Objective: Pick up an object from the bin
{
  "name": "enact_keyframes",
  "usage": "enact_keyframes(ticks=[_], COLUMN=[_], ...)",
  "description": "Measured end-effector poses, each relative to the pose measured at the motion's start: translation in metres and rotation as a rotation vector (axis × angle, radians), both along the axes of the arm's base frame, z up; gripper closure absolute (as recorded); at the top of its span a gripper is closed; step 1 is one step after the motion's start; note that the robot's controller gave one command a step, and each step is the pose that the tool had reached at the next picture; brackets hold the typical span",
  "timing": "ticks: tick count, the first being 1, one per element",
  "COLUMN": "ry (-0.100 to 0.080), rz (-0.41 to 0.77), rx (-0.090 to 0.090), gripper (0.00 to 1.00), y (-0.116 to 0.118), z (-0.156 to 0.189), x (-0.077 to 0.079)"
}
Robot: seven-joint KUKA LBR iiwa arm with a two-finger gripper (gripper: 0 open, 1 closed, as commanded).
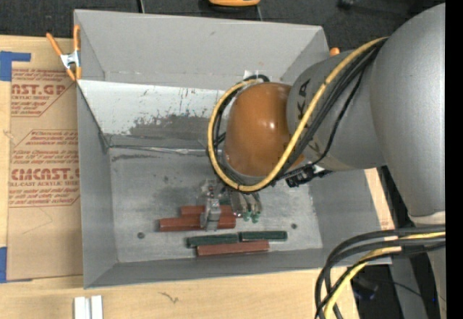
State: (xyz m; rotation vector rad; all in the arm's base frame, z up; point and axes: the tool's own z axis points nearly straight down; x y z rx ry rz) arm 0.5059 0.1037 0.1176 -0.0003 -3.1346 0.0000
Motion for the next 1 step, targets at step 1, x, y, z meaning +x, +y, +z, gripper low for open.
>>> enact_keyframes(ticks=[1], ry=[-0.005], rz=[0.0], rx=[0.001], gripper=[1.0], y=[0.0002], z=[0.0227], x=[0.001])
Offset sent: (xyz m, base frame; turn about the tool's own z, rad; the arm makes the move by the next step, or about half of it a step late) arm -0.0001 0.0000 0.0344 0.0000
